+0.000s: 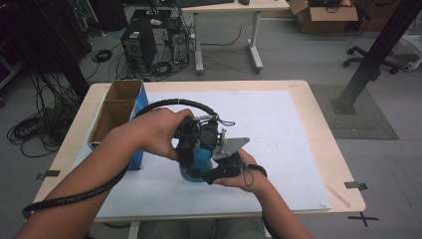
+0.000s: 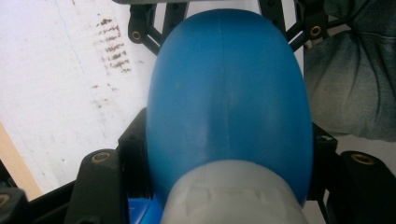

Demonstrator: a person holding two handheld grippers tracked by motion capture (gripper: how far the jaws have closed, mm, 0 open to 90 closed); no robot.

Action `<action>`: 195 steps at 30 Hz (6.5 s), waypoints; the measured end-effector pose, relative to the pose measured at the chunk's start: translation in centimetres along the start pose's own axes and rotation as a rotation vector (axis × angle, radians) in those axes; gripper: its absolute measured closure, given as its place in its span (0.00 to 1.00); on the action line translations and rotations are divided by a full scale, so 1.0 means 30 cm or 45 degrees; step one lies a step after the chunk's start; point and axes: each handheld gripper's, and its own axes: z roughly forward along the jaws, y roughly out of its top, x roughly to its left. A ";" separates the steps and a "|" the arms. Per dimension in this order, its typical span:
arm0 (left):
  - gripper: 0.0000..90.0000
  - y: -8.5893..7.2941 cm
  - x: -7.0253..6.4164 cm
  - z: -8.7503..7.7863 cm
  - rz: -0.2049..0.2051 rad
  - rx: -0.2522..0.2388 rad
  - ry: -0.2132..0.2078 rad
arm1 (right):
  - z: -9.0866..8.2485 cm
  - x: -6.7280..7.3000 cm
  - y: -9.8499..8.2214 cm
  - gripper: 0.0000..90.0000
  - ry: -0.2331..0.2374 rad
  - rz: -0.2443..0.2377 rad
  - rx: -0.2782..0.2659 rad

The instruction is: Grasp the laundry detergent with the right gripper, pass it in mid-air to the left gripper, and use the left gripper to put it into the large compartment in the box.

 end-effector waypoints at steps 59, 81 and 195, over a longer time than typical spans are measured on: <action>0.42 -0.065 0.100 -0.117 -0.581 -0.023 -0.091 | -0.349 -0.085 -0.003 0.01 -0.168 0.007 0.184; 0.42 -0.239 0.195 -0.289 -1.108 -0.072 -0.006 | -0.485 -0.122 0.012 0.01 -0.186 -0.004 0.378; 0.42 -0.783 0.290 0.024 -2.017 0.109 -0.023 | -0.534 -0.267 0.133 0.02 -0.080 0.046 0.758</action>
